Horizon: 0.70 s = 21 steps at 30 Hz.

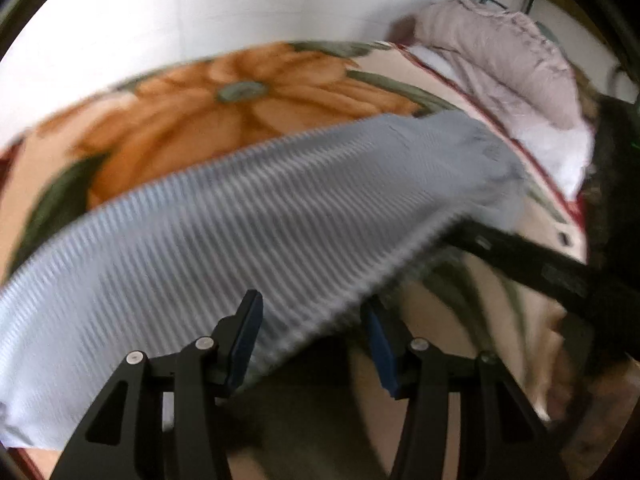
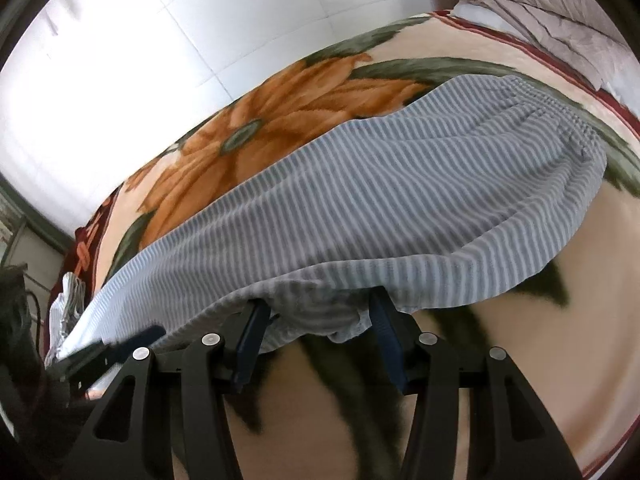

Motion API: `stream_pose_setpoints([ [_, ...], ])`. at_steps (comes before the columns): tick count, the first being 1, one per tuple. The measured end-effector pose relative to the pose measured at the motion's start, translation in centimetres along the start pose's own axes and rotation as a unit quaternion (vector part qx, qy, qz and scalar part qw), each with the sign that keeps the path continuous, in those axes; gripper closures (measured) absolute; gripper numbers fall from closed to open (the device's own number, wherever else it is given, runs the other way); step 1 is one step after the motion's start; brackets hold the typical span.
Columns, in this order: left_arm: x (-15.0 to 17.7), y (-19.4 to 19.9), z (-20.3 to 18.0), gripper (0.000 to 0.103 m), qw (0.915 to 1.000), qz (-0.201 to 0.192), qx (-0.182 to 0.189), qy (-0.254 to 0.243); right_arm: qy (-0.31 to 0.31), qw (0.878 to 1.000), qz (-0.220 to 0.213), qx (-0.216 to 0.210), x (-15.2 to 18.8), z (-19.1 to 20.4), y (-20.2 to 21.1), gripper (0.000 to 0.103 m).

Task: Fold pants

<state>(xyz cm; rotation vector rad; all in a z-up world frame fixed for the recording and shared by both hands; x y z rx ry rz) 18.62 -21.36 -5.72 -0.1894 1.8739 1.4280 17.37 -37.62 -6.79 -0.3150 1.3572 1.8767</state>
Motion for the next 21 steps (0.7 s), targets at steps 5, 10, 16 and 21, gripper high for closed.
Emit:
stream_pose_setpoints([
  [5,-2.0,-0.4,1.0,0.05,0.9992,-0.031,-0.015,0.02,0.004,1.0,0.003,0.012,0.9,0.0,0.0,0.05],
  [10,-3.3,0.2,1.6,0.054,0.997,-0.057,0.009,0.051,0.021,0.999,0.022,0.034,3.0,1.1,-1.1,0.05],
  [16,-4.7,1.6,1.8,0.054,0.9945,-0.085,0.015,0.06,-0.011,0.997,0.006,0.081,2.3,1.4,-2.6,0.05],
  [21,-3.9,1.8,2.2,0.054,0.9954,-0.069,0.022,0.062,-0.022,0.993,-0.022,0.114,1.0,0.2,-2.3,0.05],
])
Point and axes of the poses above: each gripper's, at about its wrist camera, not at the fingertips, and y roughly against the way its jaws point, z to its left, x to its underside, the point moved 8 cm from there along -y, roughly the way its jaws point, and after that the axes turned 8 degrees about -z, right-handed, at the moved point
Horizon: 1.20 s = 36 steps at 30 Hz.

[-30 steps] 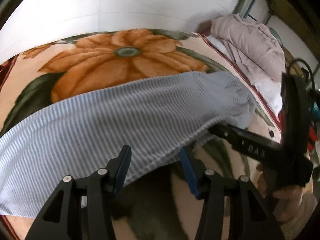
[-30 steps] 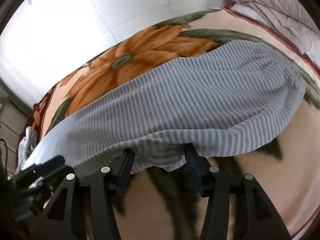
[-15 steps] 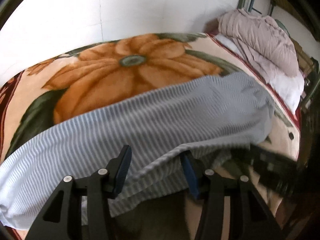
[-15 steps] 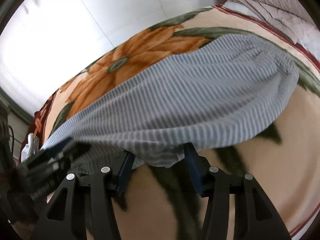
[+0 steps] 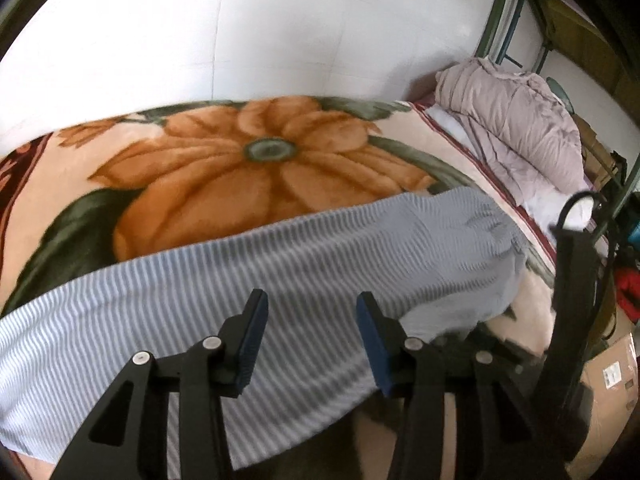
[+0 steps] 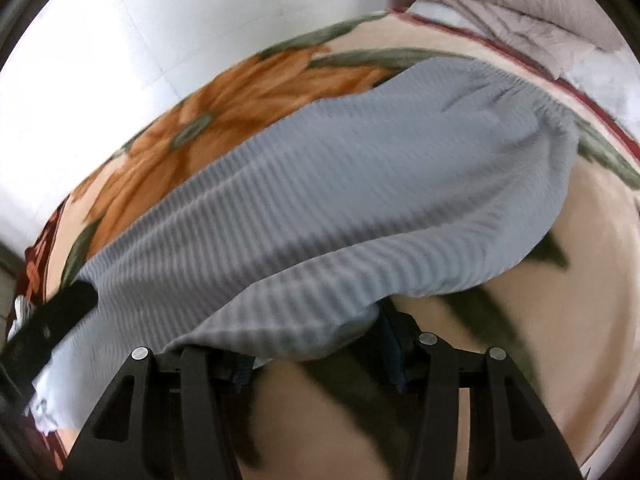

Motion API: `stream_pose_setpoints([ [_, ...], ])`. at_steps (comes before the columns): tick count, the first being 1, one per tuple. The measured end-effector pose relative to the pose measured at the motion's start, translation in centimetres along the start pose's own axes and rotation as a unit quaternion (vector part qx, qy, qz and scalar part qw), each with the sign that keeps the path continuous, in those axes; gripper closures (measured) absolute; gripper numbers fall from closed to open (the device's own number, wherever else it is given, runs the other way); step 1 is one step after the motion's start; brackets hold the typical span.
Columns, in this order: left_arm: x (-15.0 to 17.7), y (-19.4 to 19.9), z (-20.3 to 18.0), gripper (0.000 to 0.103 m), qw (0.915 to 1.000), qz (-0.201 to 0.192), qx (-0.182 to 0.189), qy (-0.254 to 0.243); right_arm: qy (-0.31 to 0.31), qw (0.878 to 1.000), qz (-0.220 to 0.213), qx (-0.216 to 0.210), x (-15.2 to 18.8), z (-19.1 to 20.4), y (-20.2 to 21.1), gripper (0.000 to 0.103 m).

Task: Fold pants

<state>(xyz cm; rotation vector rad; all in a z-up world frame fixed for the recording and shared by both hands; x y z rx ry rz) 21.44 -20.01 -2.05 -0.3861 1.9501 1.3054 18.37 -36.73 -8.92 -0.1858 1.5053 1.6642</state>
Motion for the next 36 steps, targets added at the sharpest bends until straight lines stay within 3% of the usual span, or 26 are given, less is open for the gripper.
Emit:
stream_pose_setpoints([
  [4,1.1,0.8,-0.7,0.054,0.9993,0.014,0.033,-0.004,-0.029,0.999,-0.017,-0.009,-1.7,-1.7,1.1,0.05],
  [10,2.4,0.7,-2.9,0.054,0.9966,0.029,0.067,-0.036,-0.075,0.997,0.0,-0.021,-2.2,-3.2,0.7,0.052],
  [14,2.9,-0.6,-2.8,0.054,0.9965,0.034,0.024,-0.073,-0.099,0.995,0.005,-0.027,-2.3,-4.0,0.5,0.052],
  [20,1.3,-1.1,0.0,0.054,0.9975,0.01,-0.038,-0.059,-0.136,0.99,0.002,-0.05,-3.6,-4.1,0.7,0.052],
  [26,1.3,-1.8,2.1,0.054,0.9989,0.017,-0.041,-0.015,-0.119,0.992,0.036,-0.022,-2.1,-3.9,-0.3,0.052],
  [34,1.3,-1.4,2.1,0.054,0.9992,0.012,-0.038,-0.01,-0.062,0.997,0.045,0.028,-0.3,-2.7,-1.4,0.052],
  [36,1.3,-1.1,1.7,0.054,0.9994,0.014,-0.03,-0.009,-0.054,0.997,0.044,0.033,-0.5,-2.8,-1.5,0.061],
])
Point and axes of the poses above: each gripper's, at about its wrist camera, not at the fingertips, and y roughly against the way its jaws point, z to its left, x to its underside, the point moved 8 cm from there along -y, roughly the way its jaws point, and after that the axes turned 8 degrees about -z, right-handed, at the moved point
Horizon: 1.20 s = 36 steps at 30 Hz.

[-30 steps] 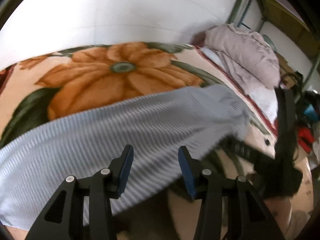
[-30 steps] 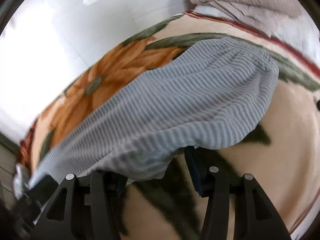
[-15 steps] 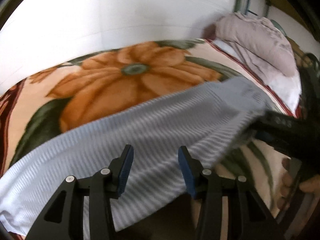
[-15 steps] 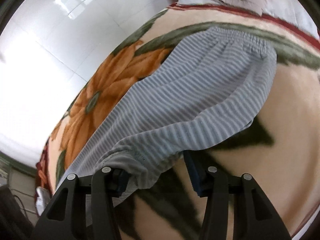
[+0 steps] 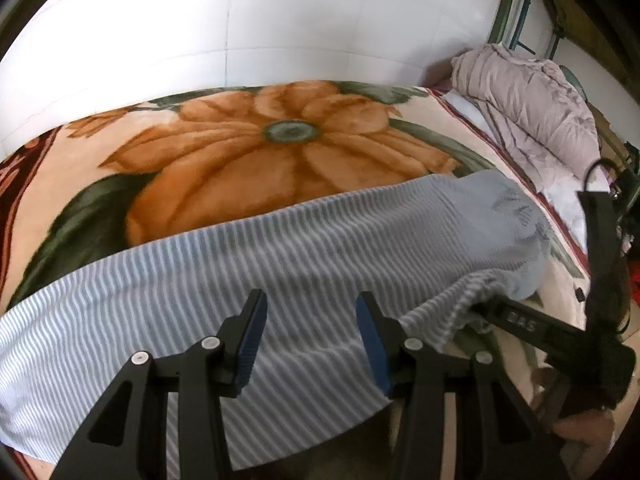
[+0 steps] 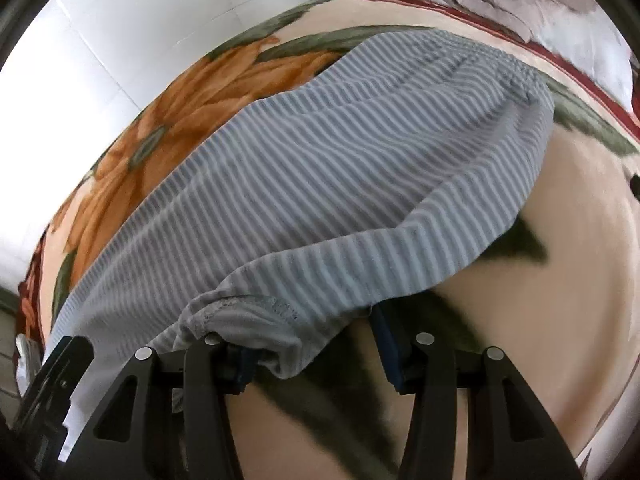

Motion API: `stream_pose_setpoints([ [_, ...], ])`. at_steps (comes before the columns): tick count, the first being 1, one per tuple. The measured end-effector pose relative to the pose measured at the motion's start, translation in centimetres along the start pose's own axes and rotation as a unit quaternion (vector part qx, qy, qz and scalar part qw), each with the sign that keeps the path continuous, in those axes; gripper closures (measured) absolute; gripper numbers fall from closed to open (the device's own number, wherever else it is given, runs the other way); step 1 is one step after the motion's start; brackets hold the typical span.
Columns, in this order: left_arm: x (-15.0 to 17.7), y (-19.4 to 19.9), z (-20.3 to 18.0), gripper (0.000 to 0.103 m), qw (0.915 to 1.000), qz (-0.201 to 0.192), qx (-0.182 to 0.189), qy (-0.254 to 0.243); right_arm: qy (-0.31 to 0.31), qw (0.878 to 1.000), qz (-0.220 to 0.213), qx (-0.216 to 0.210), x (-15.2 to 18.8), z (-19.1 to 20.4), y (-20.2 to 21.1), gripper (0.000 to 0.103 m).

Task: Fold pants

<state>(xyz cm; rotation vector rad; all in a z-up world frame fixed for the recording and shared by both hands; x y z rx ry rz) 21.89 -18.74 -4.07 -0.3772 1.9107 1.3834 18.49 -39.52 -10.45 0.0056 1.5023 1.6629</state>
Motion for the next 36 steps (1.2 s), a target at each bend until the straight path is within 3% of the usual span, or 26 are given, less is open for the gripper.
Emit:
stream_pose_setpoints([
  [2,0.0,0.4,-0.4,0.054,0.9999,-0.003,0.004,-0.01,0.01,1.0,-0.004,0.019,-0.2,-0.6,0.5,0.071],
  [4,0.1,0.4,-0.5,0.054,0.9997,-0.005,-0.006,-0.023,0.031,0.999,0.008,0.029,0.2,-1.1,0.9,0.075],
  [12,2.1,-1.6,1.4,0.054,0.9984,0.031,-0.045,-0.013,0.123,0.991,0.033,0.033,2.7,-2.5,2.9,0.075],
  [16,2.7,-2.0,2.1,0.054,0.9983,0.034,-0.047,-0.005,0.148,0.988,0.04,0.006,3.4,-2.8,3.6,0.074],
  [19,2.8,-2.1,1.8,0.054,0.9979,0.033,-0.053,-0.016,0.159,0.986,0.043,-0.016,4.0,-3.0,4.2,0.068],
  [23,3.1,-1.8,1.8,0.054,0.9977,0.032,-0.057,-0.015,0.139,0.987,0.06,-0.047,4.9,-4.2,5.5,0.068],
  [28,3.8,-0.2,1.8,0.054,0.9978,0.038,-0.053,0.011,0.105,0.99,0.0,-0.089,2.8,-4.0,8.3,0.068],
  [32,4.3,1.6,2.5,0.054,0.997,0.041,-0.057,0.032,0.083,0.988,-0.013,-0.133,1.7,-1.7,7.7,0.068],
  [36,4.0,4.2,4.4,0.054,0.9941,0.042,-0.072,0.07,0.097,0.987,0.013,-0.126,3.0,-0.4,5.3,0.068],
])
Point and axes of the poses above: each gripper's, at about its wrist camera, not at the fingertips, and y roughly against the way its jaws point, z to its left, x to its underside, the point moved 8 cm from there along -y, roughly the way its jaws point, and after that the axes turned 8 degrees about -z, right-handed, at the moved point
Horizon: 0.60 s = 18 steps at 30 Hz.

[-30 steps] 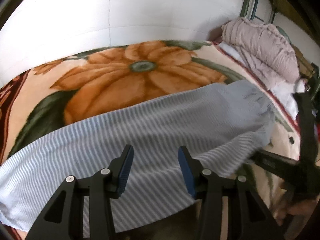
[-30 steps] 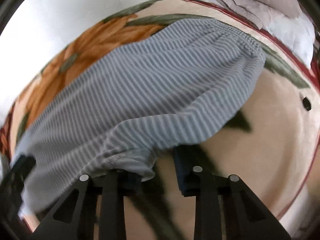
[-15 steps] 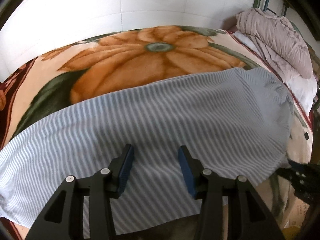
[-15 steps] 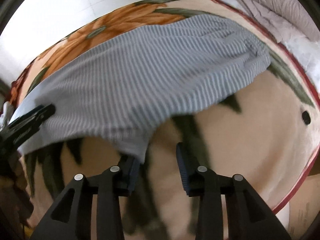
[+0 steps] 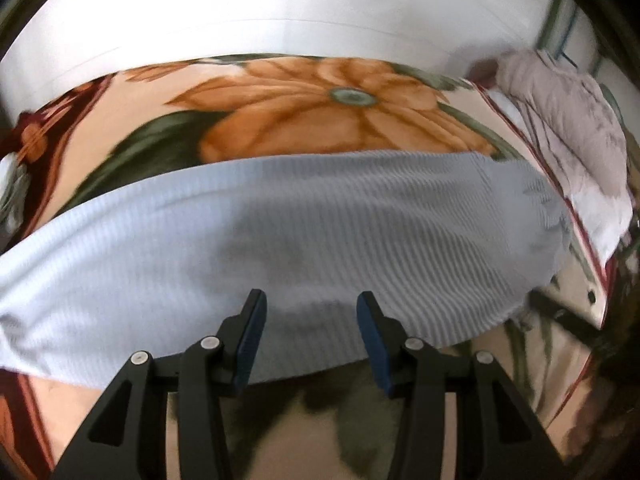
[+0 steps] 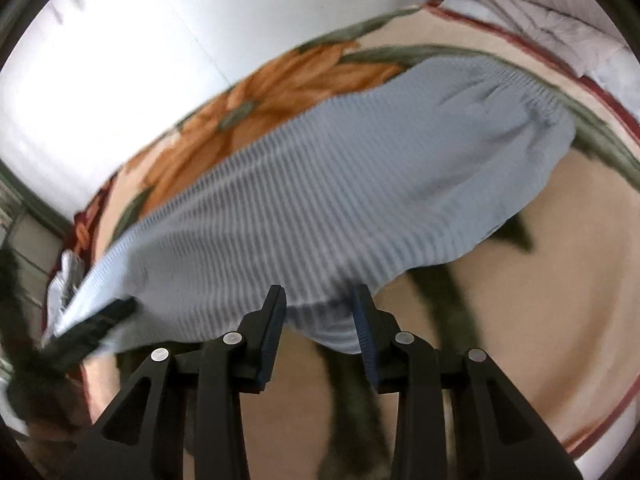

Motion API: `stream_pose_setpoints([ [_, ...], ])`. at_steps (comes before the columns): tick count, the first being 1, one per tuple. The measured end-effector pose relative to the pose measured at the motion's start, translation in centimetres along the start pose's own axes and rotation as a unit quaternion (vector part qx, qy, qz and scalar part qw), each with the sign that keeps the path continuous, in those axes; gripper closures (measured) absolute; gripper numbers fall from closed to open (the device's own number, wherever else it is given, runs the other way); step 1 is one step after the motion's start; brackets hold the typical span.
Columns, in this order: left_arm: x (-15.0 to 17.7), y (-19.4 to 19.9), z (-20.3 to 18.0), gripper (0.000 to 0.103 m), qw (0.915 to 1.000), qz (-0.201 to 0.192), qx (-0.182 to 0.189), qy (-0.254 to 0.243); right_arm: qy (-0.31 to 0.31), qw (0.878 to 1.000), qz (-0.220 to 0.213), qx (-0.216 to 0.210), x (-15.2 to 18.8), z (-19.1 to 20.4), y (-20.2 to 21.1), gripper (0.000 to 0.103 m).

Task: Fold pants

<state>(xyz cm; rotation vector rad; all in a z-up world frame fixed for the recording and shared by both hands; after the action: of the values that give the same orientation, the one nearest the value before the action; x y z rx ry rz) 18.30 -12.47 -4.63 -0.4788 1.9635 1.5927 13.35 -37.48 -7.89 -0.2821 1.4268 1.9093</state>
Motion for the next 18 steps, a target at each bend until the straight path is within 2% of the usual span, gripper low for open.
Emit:
stream_pose_setpoints([
  [4,-1.0,2.9,3.6,0.054,0.9991,-0.008,-0.037,0.021,0.025,1.0,-0.001,0.012,1.4,0.4,0.1,0.068],
  [10,-1.5,7.0,11.0,0.05,0.9936,-0.027,-0.089,0.063,0.046,0.999,-0.002,-0.004,2.9,1.7,0.5,0.067],
  [14,0.0,8.8,17.5,0.047,0.9829,-0.021,-0.137,0.121,0.056,0.998,-0.01,-0.005,2.9,2.9,0.8,0.067],
  [18,2.4,10.0,23.6,0.047,0.9664,-0.012,-0.173,0.19,0.069,0.997,-0.023,-0.012,2.8,4.3,1.4,0.067],
])
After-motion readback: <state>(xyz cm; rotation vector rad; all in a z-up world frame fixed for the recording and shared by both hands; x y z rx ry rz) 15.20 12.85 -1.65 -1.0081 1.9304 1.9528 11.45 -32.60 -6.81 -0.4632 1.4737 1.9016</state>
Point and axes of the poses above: each gripper's, at about its wrist camera, not at the fingertips, and y roughly against the way its jaws point, z to its left, x to its underside, the point moved 8 cm from there along -y, roughly the way its jaws point, and after that the axes turned 8 degrees about -z, right-handed, at the moved point
